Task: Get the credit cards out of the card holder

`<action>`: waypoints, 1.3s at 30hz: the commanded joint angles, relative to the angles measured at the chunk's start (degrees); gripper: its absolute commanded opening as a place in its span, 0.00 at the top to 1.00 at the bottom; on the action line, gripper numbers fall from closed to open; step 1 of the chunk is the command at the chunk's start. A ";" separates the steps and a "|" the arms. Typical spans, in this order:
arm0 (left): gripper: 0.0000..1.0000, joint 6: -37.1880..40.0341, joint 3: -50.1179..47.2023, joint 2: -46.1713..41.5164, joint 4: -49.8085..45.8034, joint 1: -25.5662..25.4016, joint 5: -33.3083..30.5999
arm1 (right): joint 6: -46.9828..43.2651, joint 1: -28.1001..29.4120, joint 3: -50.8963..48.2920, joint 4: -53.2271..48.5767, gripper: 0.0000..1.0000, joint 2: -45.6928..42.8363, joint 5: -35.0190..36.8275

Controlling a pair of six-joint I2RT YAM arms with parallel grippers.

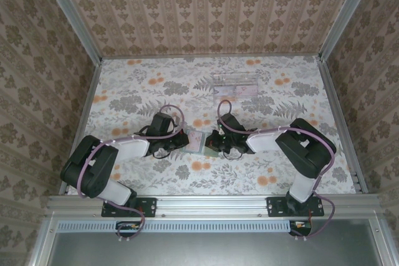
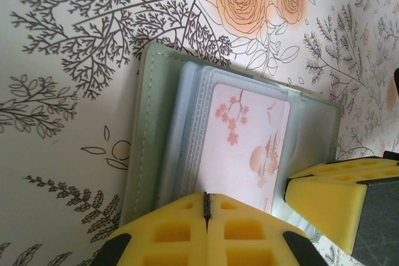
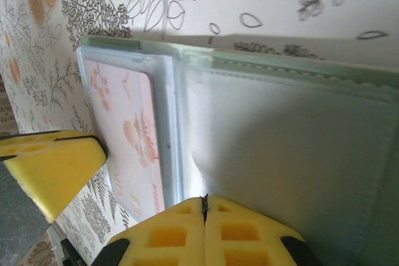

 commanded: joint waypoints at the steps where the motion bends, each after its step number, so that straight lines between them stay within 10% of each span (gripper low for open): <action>1: 1.00 -0.33 -1.70 1.54 -4.76 0.72 -2.12 | 0.13 -0.67 -1.57 -0.02 1.00 -1.49 -0.37; 24: 1.00 -0.37 -1.37 1.44 -4.03 0.70 -0.93 | -3.31 2.05 5.77 -4.85 0.76 3.46 -1.93; 39: 1.00 -0.45 -1.43 1.50 -3.81 0.61 -0.84 | -2.37 2.05 6.71 -0.62 0.84 6.54 -4.58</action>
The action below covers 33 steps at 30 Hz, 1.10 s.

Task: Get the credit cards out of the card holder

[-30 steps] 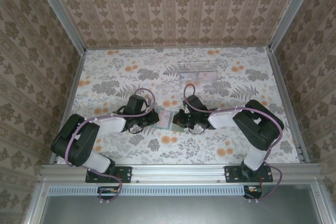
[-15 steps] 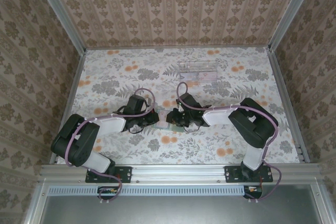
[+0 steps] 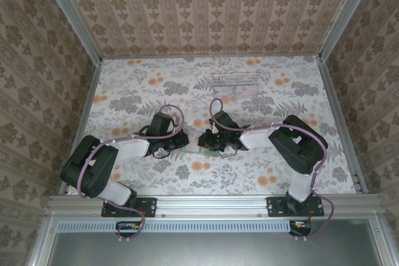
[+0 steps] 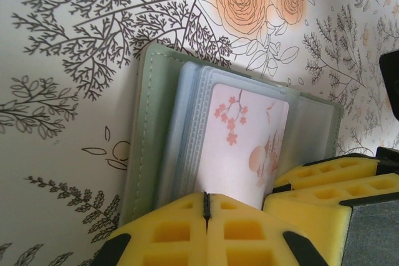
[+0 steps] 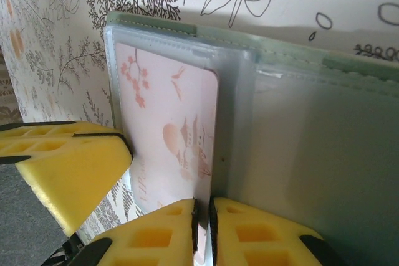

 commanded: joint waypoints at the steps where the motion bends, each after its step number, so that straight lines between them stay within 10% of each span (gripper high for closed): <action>1: 1.00 -0.49 -1.43 1.50 -3.92 0.61 -1.01 | 0.74 0.13 0.44 1.35 0.85 1.71 -1.32; 15: 1.00 -0.40 -1.35 1.11 -4.11 0.44 -0.83 | 3.08 0.08 -1.78 8.47 1.00 2.29 -3.64; 23: 0.66 1.45 -0.67 -8.02 -10.30 2.26 -2.60 | 2.72 -0.71 -3.80 7.90 1.00 0.64 -2.90; 33: 0.77 1.85 -1.60 -7.81 -9.45 2.63 -2.55 | 1.84 -1.14 -5.58 5.67 1.00 -1.88 -1.48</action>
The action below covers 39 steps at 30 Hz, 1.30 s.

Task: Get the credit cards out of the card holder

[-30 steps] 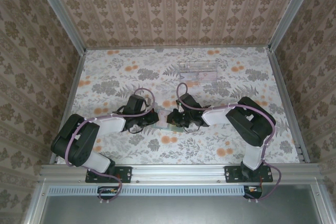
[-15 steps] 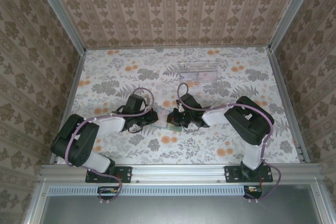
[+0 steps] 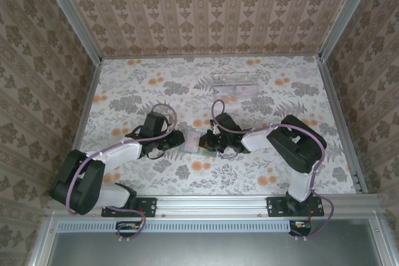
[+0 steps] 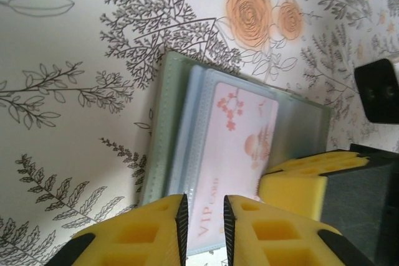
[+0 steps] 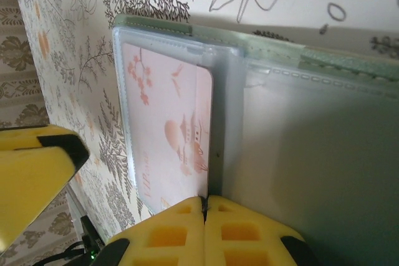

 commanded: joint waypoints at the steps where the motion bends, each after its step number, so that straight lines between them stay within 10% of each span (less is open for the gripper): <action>1: 0.77 0.45 -1.34 1.18 -0.04 0.43 0.14 | -1.02 -0.70 -1.93 -3.44 1.00 -2.51 0.82; 39: 1.00 -1.39 1.81 11.72 -1.77 -2.21 -2.76 | -4.49 -4.53 -3.06 -13.85 1.00 -6.78 0.36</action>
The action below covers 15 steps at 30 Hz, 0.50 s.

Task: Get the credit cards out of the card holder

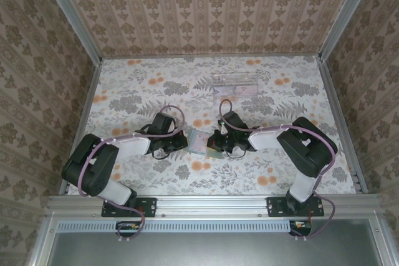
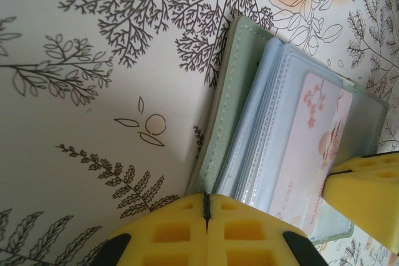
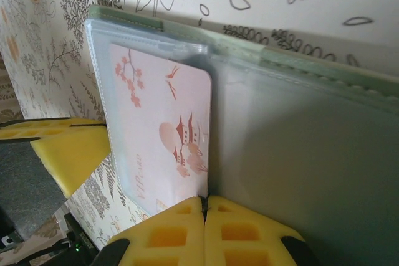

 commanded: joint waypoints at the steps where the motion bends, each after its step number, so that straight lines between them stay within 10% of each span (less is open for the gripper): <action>1: 1.00 -0.48 -0.71 1.77 -3.87 0.17 -4.27 | -1.23 -0.86 -1.75 -4.05 1.00 -2.07 0.98; 15: 0.91 0.59 0.35 -4.38 -5.76 -0.85 -4.46 | -1.14 -1.61 -4.34 -0.37 1.00 -3.66 -0.37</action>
